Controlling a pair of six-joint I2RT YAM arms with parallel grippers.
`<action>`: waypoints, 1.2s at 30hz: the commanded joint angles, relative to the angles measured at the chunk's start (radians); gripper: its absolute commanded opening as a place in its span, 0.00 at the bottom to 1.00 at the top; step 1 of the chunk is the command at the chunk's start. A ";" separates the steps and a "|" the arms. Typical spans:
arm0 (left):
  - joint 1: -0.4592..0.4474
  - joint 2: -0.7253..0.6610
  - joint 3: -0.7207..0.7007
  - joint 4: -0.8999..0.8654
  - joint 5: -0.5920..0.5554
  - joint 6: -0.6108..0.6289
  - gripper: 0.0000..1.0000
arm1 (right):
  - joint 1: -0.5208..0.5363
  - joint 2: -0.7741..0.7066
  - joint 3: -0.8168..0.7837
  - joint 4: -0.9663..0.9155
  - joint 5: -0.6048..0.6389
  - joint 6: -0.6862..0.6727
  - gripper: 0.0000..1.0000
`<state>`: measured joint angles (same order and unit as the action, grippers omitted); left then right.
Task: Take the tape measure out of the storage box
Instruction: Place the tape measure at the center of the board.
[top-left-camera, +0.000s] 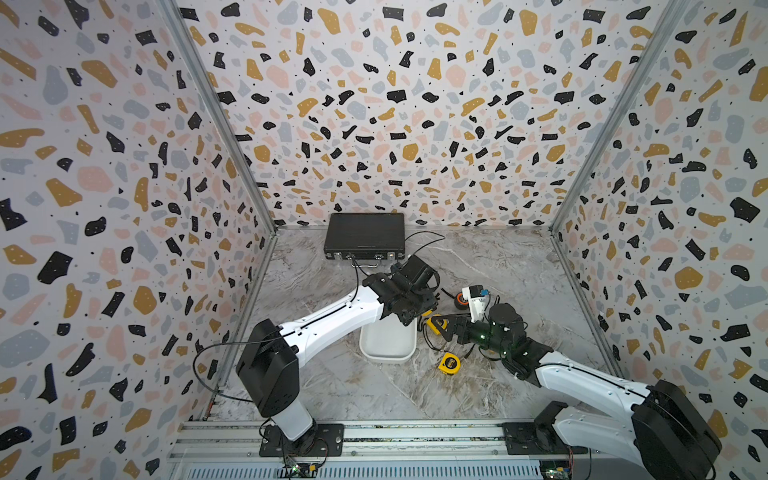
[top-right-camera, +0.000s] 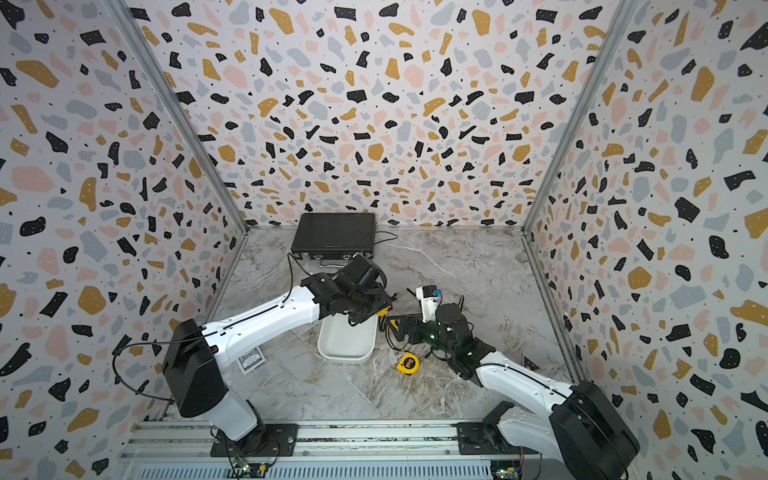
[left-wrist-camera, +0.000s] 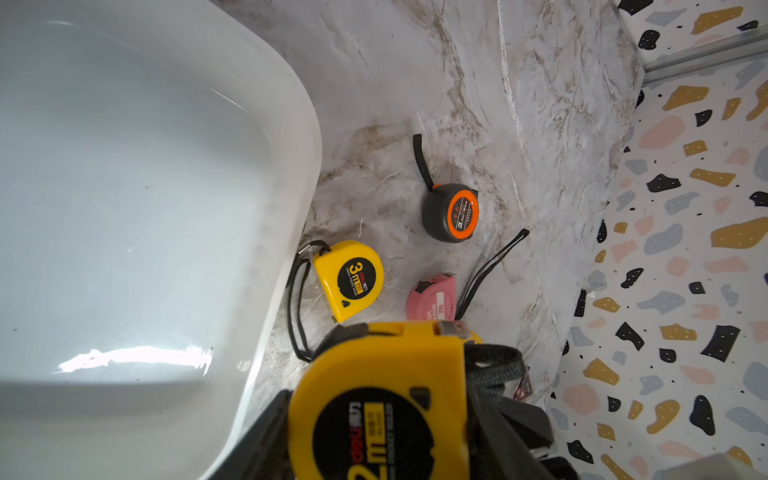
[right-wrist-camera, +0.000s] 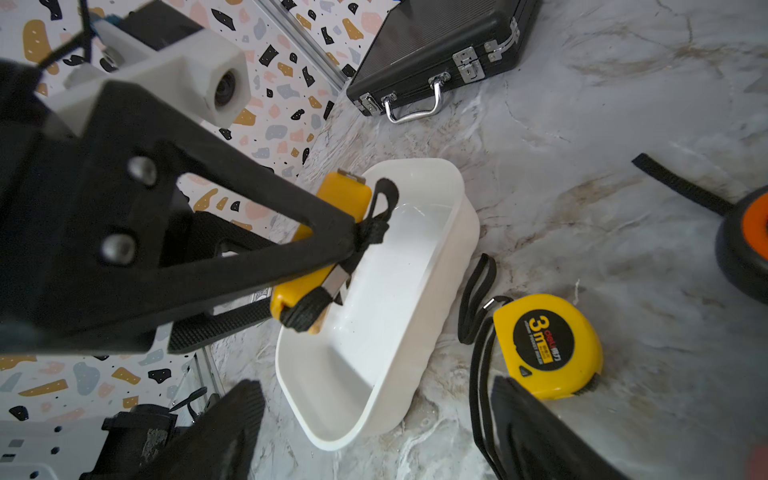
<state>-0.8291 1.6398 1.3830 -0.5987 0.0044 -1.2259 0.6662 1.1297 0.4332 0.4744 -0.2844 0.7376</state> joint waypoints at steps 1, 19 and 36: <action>-0.021 -0.020 0.009 0.068 0.018 -0.040 0.00 | 0.007 0.004 -0.015 0.135 0.019 0.004 0.91; -0.041 -0.093 -0.097 0.194 0.091 -0.142 0.00 | 0.007 0.079 -0.080 0.350 0.014 0.037 0.83; -0.055 -0.124 -0.155 0.237 0.129 -0.191 0.00 | 0.007 0.100 -0.096 0.400 0.009 0.048 0.30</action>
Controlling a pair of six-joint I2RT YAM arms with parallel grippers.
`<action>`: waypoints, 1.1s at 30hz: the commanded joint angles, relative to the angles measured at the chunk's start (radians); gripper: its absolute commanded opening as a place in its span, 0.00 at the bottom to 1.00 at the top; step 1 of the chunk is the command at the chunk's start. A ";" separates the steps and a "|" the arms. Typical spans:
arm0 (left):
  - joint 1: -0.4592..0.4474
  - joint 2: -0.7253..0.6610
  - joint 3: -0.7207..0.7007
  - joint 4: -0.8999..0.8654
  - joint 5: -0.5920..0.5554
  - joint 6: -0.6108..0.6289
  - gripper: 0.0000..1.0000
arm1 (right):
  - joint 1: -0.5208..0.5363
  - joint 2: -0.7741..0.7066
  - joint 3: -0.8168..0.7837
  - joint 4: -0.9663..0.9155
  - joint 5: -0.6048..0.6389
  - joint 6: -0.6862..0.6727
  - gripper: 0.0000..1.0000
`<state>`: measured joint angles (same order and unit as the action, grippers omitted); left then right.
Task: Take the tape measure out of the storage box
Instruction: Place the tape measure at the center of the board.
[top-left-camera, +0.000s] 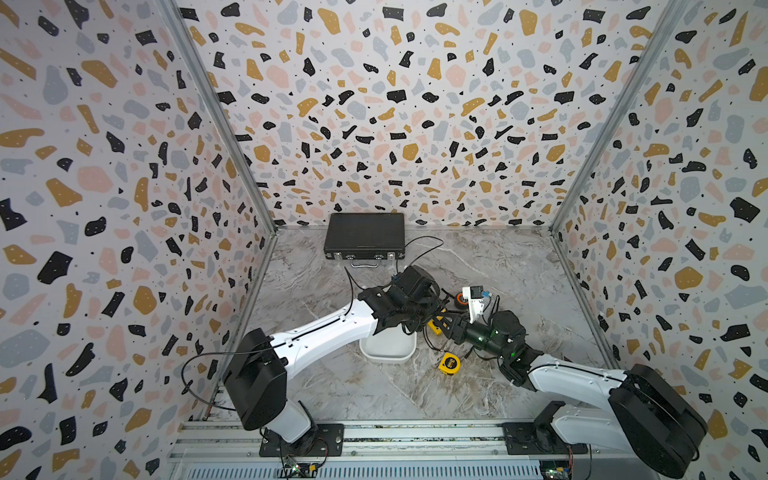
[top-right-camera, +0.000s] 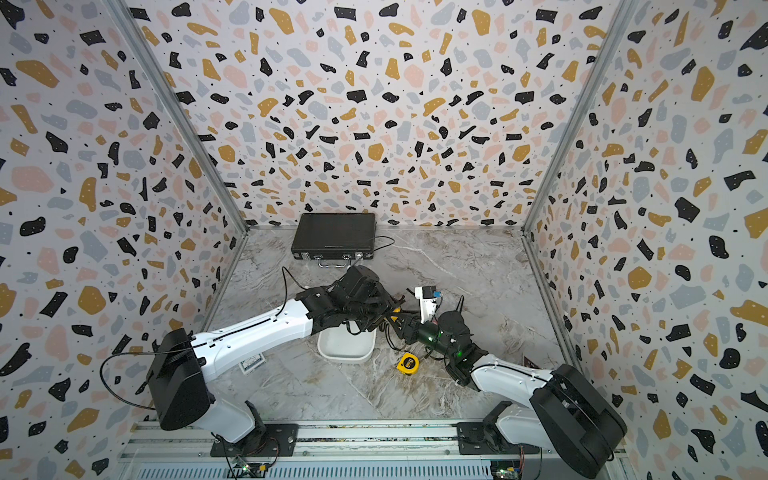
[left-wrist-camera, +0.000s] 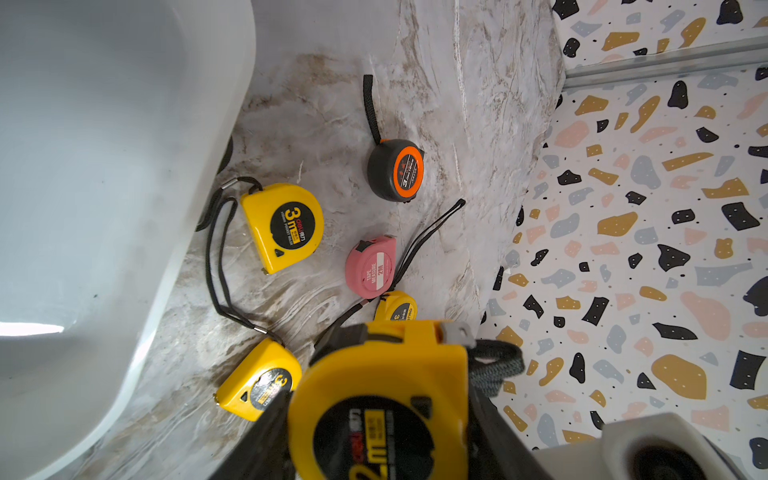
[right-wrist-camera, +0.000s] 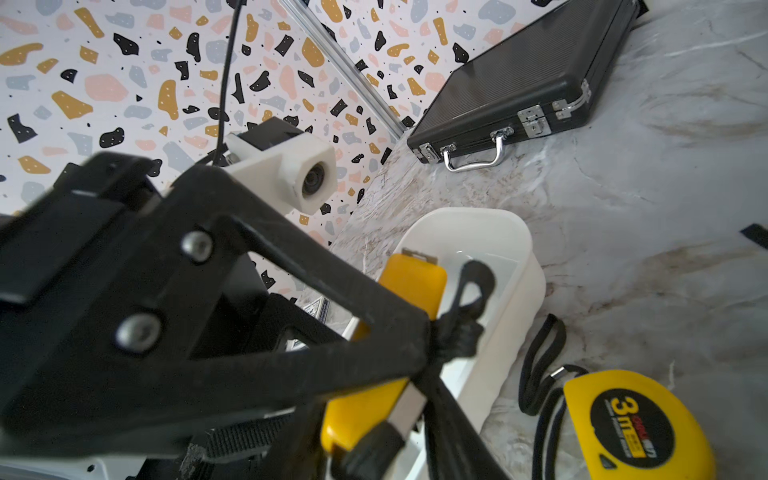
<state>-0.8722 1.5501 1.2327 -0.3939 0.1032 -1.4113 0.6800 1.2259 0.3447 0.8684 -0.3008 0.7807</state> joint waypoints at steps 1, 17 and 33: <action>-0.012 -0.034 -0.004 0.033 0.031 -0.006 0.00 | -0.007 0.002 -0.007 0.004 0.025 0.005 0.27; 0.012 -0.070 0.028 -0.066 -0.006 0.118 0.99 | -0.007 -0.101 0.031 -0.262 -0.016 0.013 0.05; 0.162 -0.210 0.008 -0.285 -0.092 0.383 1.00 | 0.005 -0.293 0.107 -0.928 -0.305 -0.036 0.02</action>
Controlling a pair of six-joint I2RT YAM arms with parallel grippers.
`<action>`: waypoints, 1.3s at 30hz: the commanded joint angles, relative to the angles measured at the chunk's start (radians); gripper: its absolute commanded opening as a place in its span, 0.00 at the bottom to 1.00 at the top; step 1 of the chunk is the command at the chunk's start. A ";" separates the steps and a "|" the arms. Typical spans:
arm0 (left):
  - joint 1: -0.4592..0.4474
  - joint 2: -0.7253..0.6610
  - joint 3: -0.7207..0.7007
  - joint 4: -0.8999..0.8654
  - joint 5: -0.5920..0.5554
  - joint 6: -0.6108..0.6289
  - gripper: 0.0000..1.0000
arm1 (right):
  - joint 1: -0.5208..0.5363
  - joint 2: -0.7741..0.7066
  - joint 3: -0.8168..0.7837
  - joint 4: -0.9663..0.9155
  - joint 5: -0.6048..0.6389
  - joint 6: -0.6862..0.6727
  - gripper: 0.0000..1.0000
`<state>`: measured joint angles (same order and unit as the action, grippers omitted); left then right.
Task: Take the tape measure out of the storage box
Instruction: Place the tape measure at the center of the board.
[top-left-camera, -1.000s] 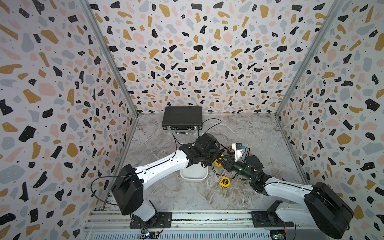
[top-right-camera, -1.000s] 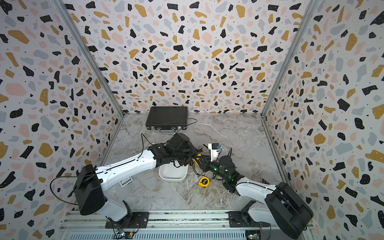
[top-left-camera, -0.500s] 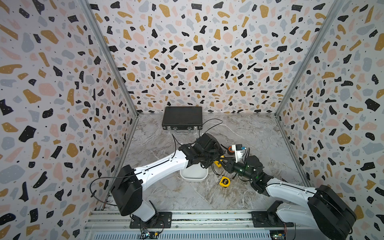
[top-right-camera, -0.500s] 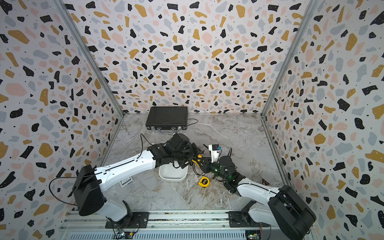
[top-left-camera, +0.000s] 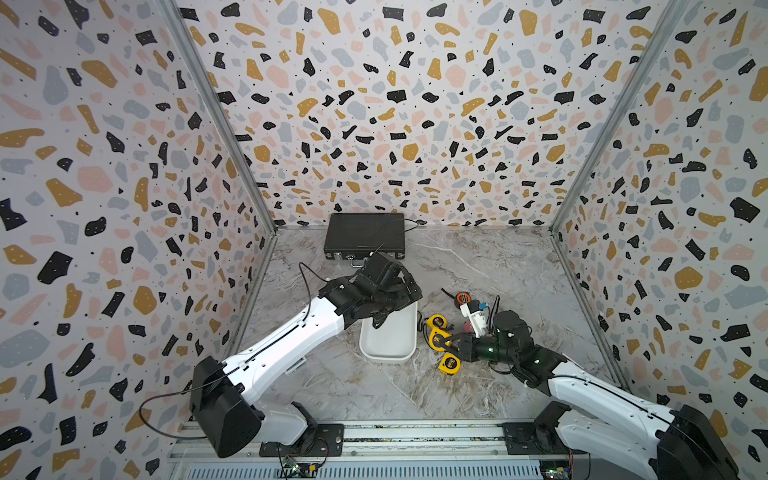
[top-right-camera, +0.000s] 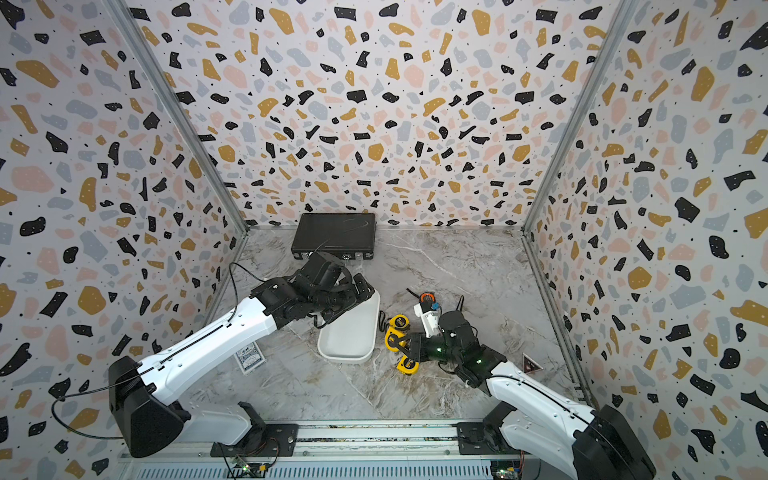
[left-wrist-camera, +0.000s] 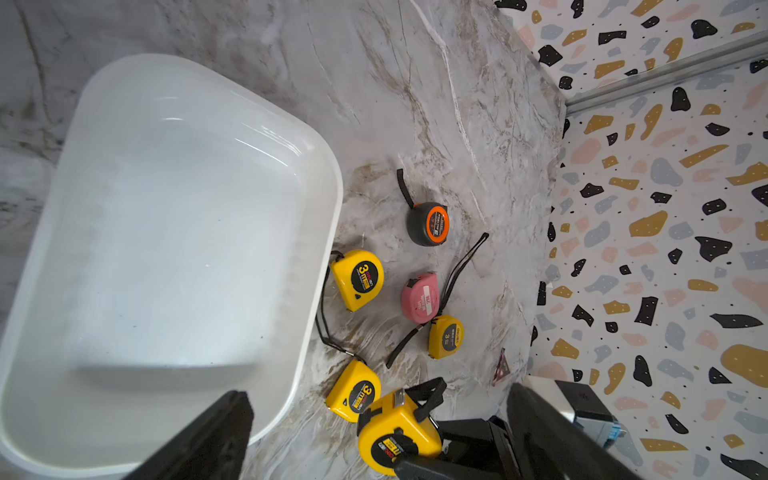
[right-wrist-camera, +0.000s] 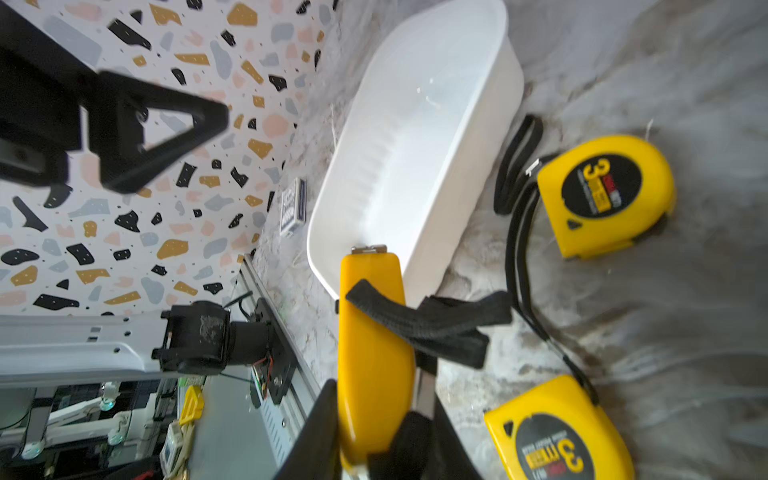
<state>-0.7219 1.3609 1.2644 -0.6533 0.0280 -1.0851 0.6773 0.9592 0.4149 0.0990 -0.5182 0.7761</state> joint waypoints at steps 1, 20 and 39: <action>0.015 -0.023 -0.031 -0.020 -0.015 0.061 1.00 | 0.016 -0.029 0.038 -0.202 -0.099 -0.044 0.02; 0.029 -0.028 -0.106 0.011 -0.008 0.052 1.00 | 0.199 0.203 0.102 -0.236 -0.100 -0.104 0.04; 0.033 -0.050 -0.140 0.017 -0.015 0.048 1.00 | 0.239 0.374 0.183 -0.311 -0.088 -0.133 0.16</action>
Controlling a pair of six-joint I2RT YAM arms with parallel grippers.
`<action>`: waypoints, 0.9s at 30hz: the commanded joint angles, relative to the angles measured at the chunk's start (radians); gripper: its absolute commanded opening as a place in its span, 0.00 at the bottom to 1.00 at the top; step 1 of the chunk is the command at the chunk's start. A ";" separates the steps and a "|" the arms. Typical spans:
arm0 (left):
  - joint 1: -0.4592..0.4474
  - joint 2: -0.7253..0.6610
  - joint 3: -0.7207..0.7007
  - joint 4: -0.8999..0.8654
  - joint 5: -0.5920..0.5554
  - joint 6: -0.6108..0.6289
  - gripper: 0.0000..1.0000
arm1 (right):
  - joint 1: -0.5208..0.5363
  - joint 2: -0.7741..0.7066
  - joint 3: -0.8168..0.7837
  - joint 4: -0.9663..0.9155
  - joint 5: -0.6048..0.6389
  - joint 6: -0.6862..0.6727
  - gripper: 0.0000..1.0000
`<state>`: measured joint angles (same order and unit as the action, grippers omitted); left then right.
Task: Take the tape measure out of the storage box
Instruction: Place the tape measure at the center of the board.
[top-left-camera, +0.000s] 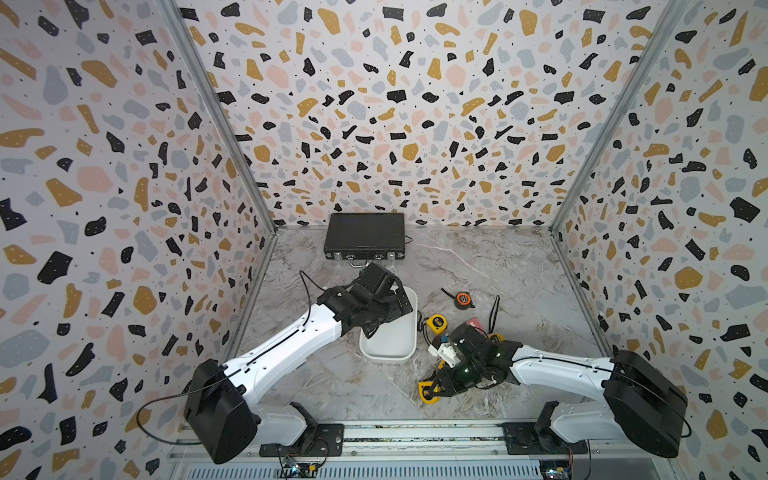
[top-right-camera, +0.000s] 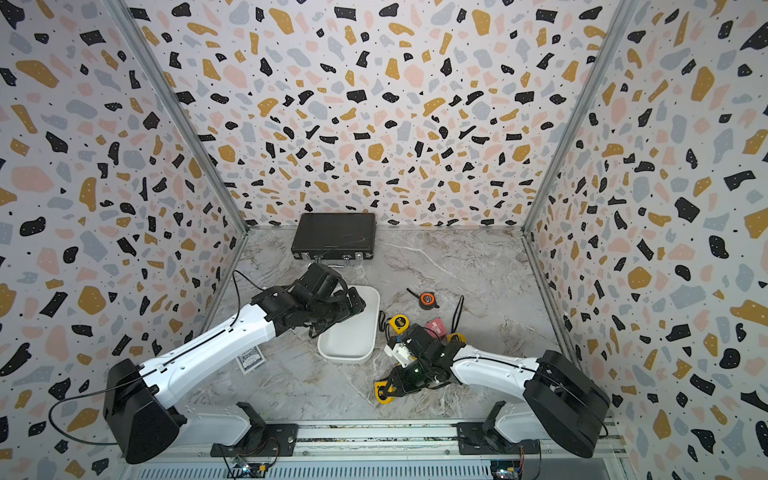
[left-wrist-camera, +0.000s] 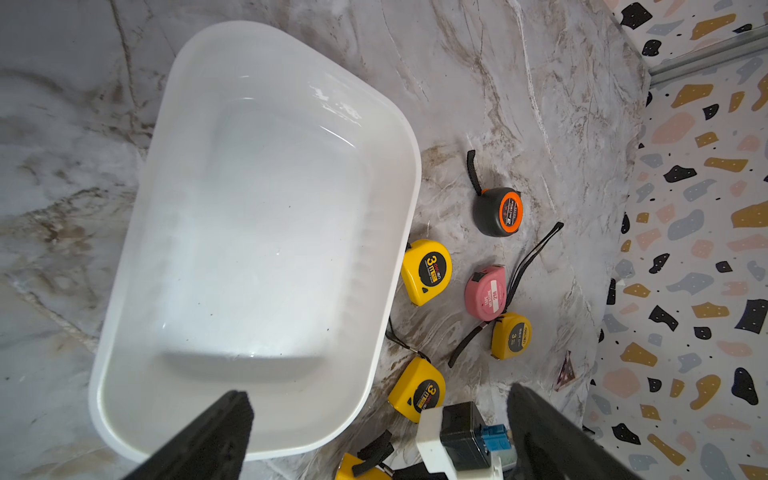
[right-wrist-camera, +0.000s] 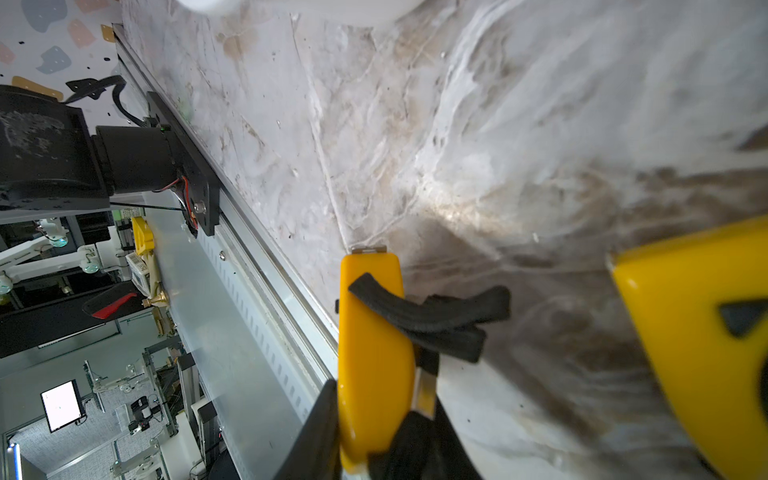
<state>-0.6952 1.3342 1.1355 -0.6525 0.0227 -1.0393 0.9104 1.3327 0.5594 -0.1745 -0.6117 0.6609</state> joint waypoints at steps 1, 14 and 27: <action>0.007 -0.025 -0.011 0.016 -0.008 0.002 1.00 | 0.005 0.004 0.040 -0.043 0.011 -0.018 0.18; 0.018 -0.052 -0.022 0.007 -0.014 0.011 1.00 | 0.007 -0.025 0.071 -0.141 0.074 -0.024 0.52; 0.029 -0.087 0.010 -0.057 -0.082 0.109 1.00 | 0.006 -0.108 0.161 -0.315 0.188 -0.060 0.84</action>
<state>-0.6743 1.2720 1.1221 -0.6807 -0.0128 -0.9848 0.9119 1.2739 0.6716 -0.4122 -0.4793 0.6216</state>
